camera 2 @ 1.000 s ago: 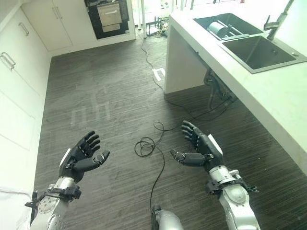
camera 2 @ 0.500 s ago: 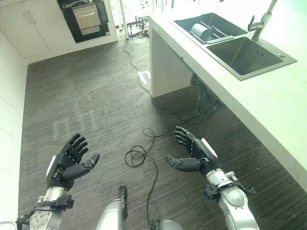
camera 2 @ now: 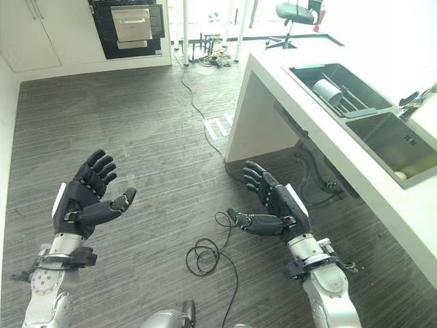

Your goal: Place the dishes in the dishwasher.

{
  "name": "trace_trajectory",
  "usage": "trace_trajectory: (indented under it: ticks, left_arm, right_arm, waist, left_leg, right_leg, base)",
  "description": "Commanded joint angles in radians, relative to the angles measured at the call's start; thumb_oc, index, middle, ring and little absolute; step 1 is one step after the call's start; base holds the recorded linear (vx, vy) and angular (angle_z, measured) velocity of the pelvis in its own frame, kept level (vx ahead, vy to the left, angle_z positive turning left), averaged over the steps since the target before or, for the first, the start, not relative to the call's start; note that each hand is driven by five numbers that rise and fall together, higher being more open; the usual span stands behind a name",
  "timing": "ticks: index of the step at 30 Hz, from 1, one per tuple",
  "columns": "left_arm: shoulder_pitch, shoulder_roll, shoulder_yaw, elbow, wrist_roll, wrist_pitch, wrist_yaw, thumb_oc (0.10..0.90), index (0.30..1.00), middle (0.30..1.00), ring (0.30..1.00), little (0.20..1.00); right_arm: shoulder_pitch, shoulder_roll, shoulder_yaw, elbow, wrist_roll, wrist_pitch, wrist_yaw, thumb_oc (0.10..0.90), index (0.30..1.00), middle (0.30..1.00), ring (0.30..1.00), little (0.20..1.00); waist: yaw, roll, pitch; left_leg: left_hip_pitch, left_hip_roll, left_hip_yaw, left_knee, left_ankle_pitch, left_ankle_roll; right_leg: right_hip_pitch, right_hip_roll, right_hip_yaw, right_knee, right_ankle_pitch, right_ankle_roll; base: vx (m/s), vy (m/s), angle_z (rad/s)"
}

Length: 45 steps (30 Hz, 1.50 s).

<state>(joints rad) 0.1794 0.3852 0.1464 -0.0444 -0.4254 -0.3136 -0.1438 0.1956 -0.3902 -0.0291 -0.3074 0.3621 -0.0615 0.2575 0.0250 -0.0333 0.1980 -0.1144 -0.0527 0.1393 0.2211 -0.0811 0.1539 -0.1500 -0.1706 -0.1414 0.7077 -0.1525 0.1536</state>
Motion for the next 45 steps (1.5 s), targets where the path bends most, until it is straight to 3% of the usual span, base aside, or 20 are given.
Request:
trace_trajectory:
  ticks: [1,3,5,9,11,14,16,18,19,27,28,29,32,36,38,42,45]
  left_arm:
    - [-0.072,0.088,0.000,-0.160,0.007,-0.127,-0.021,0.800,0.900,0.900,0.900,0.900]
    - [-0.082,0.091,-0.012,-0.182,0.066,-0.143,0.017,0.800,0.900,0.900,0.900,0.900]
    - [-0.081,0.093,-0.016,-0.194,0.087,-0.144,0.029,0.800,0.900,0.900,0.900,0.900]
    - [-0.076,0.098,-0.012,-0.210,0.102,-0.142,0.033,0.800,0.900,0.900,0.900,0.900]
    - [-0.080,0.103,-0.016,-0.215,0.068,-0.124,0.039,0.800,0.900,0.900,0.900,0.900]
    - [-0.098,0.084,-0.029,-0.219,0.032,-0.120,0.063,0.800,0.900,0.900,0.900,0.900]
    - [-0.108,0.071,-0.034,-0.234,0.044,-0.144,0.096,0.800,0.900,0.900,0.900,0.900]
    - [-0.126,0.059,-0.040,-0.240,0.045,-0.168,0.121,0.800,0.900,0.900,0.900,0.900]
    - [-0.134,0.049,-0.044,-0.242,0.050,-0.189,0.131,0.800,0.900,0.900,0.900,0.900]
    - [-0.134,0.050,-0.045,-0.242,0.051,-0.190,0.131,0.800,0.900,0.900,0.900,0.900]
    - [-0.114,0.029,-0.040,-0.250,0.070,-0.215,0.126,0.800,0.900,0.900,0.900,0.900]
    - [-0.066,0.036,-0.005,-0.256,0.048,-0.237,0.129,0.800,0.900,0.900,0.900,0.900]
    - [-0.031,0.026,0.015,-0.260,0.056,-0.256,0.153,0.800,0.900,0.900,0.900,0.900]
    - [-0.011,0.014,0.036,-0.247,0.067,-0.288,0.166,0.800,0.900,0.900,0.900,0.900]
    - [-0.019,0.020,0.040,-0.249,0.056,-0.273,0.166,0.800,0.900,0.900,0.900,0.900]
    - [-0.084,0.057,0.053,-0.248,0.033,-0.242,0.095,0.800,0.900,0.900,0.900,0.900]
    - [-0.105,0.066,0.049,-0.252,0.020,-0.223,0.071,0.800,0.900,0.900,0.900,0.900]
  right_arm:
    - [-0.058,-0.060,-0.065,-0.041,0.108,-0.131,0.018,0.800,0.900,0.900,0.900,0.900]
    - [-0.063,-0.070,-0.072,-0.051,0.114,-0.134,0.010,0.800,0.900,0.900,0.900,0.900]
    - [-0.069,-0.073,-0.073,-0.055,0.103,-0.125,-0.013,0.800,0.900,0.900,0.900,0.900]
    - [-0.078,-0.078,-0.087,-0.045,0.124,-0.129,-0.023,0.800,0.900,0.900,0.900,0.900]
    - [-0.083,-0.088,-0.086,-0.050,0.114,-0.130,-0.052,0.800,0.900,0.900,0.900,0.900]
    - [-0.114,-0.098,-0.076,-0.053,0.104,-0.121,-0.057,0.800,0.900,0.900,0.900,0.900]
    - [-0.122,-0.112,-0.084,-0.072,0.100,-0.122,-0.037,0.800,0.900,0.900,0.900,0.900]
    - [-0.139,-0.127,-0.093,-0.080,0.101,-0.123,-0.034,0.800,0.900,0.900,0.900,0.900]
    - [-0.149,-0.135,-0.097,-0.085,0.102,-0.123,-0.031,0.800,0.900,0.900,0.900,0.900]
    - [-0.149,-0.134,-0.098,-0.085,0.102,-0.123,-0.031,0.800,0.900,0.900,0.900,0.900]
    - [-0.164,-0.129,-0.102,-0.094,0.095,-0.132,-0.036,0.800,0.900,0.900,0.900,0.900]
    - [-0.165,-0.113,-0.109,-0.093,0.094,-0.133,-0.003,0.800,0.900,0.900,0.900,0.900]
    - [-0.150,-0.115,-0.112,-0.122,0.104,-0.120,0.027,0.800,0.900,0.900,0.900,0.900]
    - [-0.142,-0.138,-0.121,-0.136,0.137,-0.101,0.048,0.800,0.900,0.900,0.900,0.900]
    - [-0.117,-0.132,-0.137,-0.153,0.143,-0.098,0.053,0.800,0.900,0.900,0.900,0.900]
    - [-0.078,-0.093,-0.170,-0.177,0.135,-0.103,-0.011,0.800,0.900,0.900,0.900,0.900]
    - [-0.089,-0.070,-0.161,-0.162,0.115,-0.106,-0.056,0.800,0.900,0.900,0.900,0.900]
  waist:
    - [-0.022,-0.001,-0.045]
    - [-0.041,-0.032,-0.018]
    - [-0.049,-0.032,-0.015]
    - [-0.043,-0.028,-0.025]
    - [-0.052,-0.028,-0.042]
    - [-0.064,-0.014,-0.078]
    - [-0.069,-0.002,-0.093]
    - [-0.066,-0.009,-0.098]
    - [-0.060,-0.019,-0.095]
    - [-0.059,-0.023,-0.096]
    - [-0.042,-0.041,-0.064]
    - [-0.036,0.009,-0.059]
    - [-0.010,0.026,-0.063]
    - [0.000,0.039,-0.068]
    - [-0.004,0.036,-0.075]
    - [0.001,0.010,-0.094]
    - [0.005,0.003,-0.098]
  left_leg:
    - [-0.037,0.070,-0.055,0.079,-0.119,-0.147]
    - [0.021,0.053,-0.008,0.079,-0.166,-0.147]
    - [0.055,0.048,0.001,0.079,-0.189,-0.144]
    - [0.099,0.049,0.017,0.079,-0.238,-0.136]
    - [0.134,0.044,0.034,0.079,-0.270,-0.127]
    - [0.193,0.055,0.027,0.079,-0.289,-0.146]
    - [0.215,0.081,0.036,0.079,-0.221,-0.184]
    - [0.222,0.084,0.038,0.079,-0.113,-0.213]
    - [0.245,0.074,0.047,0.079,-0.016,-0.235]
    - [0.243,0.070,0.048,0.079,-0.012,-0.235]
    - [0.125,0.068,0.083,0.092,-0.038,-0.203]
    - [-0.012,0.160,0.048,0.079,-0.101,-0.234]
    - [-0.149,0.218,-0.075,0.079,-0.022,-0.281]
    - [-0.184,0.253,-0.092,0.079,-0.001,-0.285]
    - [-0.169,0.244,-0.079,0.079,-0.020,-0.272]
    - [-0.123,0.169,-0.093,0.079,-0.068,-0.236]
    - [-0.116,0.130,-0.104,0.079,-0.083,-0.204]
  right_leg:
    - [0.046,0.065,-0.114,-0.408,0.107,-0.009]
    - [-0.127,-0.016,-0.109,-0.408,0.129,0.017]
    - [-0.188,-0.043,-0.113,-0.408,0.146,0.019]
    - [-0.172,-0.057,-0.148,-0.408,0.121,0.027]
    - [-0.146,-0.051,-0.153,-0.408,0.141,0.027]
    - [-0.113,-0.025,-0.158,-0.408,0.115,0.001]
    - [-0.087,0.004,-0.154,-0.408,0.080,-0.031]
    - [-0.068,0.015,-0.145,-0.408,0.054,-0.058]
    - [-0.045,0.016,-0.136,-0.408,0.030,-0.077]
    - [-0.047,0.013,-0.134,-0.408,0.031,-0.078]
    - [0.026,0.015,-0.101,-0.408,-0.010,-0.083]
    - [0.035,0.071,-0.062,-0.408,-0.036,-0.067]
    - [0.069,0.101,-0.011,-0.408,-0.087,-0.074]
    - [0.128,0.081,-0.001,-0.408,-0.123,-0.067]
    - [0.150,0.058,-0.003,-0.408,-0.125,-0.047]
    - [0.162,-0.030,-0.034,-0.408,-0.083,0.018]
    - [0.180,-0.046,-0.044,-0.408,-0.029,0.023]
  base:
    - [0.29,-0.196,-0.62]
    - [0.40,-0.243,-0.84]
    - [0.32,-0.173,-0.38]
    - [0.29,-0.166,-0.01]
    - [0.40,-0.324,-0.12]
    - [0.48,-0.367,-0.04]
    - [0.40,-0.338,-0.04]
    - [0.30,-0.284,-0.22]
    - [0.22,-0.196,-0.33]
    - [0.07,-0.033,-0.08]
    - [0.63,0.096,0.28]
    - [0.73,0.160,0.52]
    - [0.35,0.296,-0.70]
    - [0.30,0.405,-1.12]
    - [0.23,0.370,-0.90]
    - [0.25,0.389,-0.37]
    - [0.19,0.316,0.54]
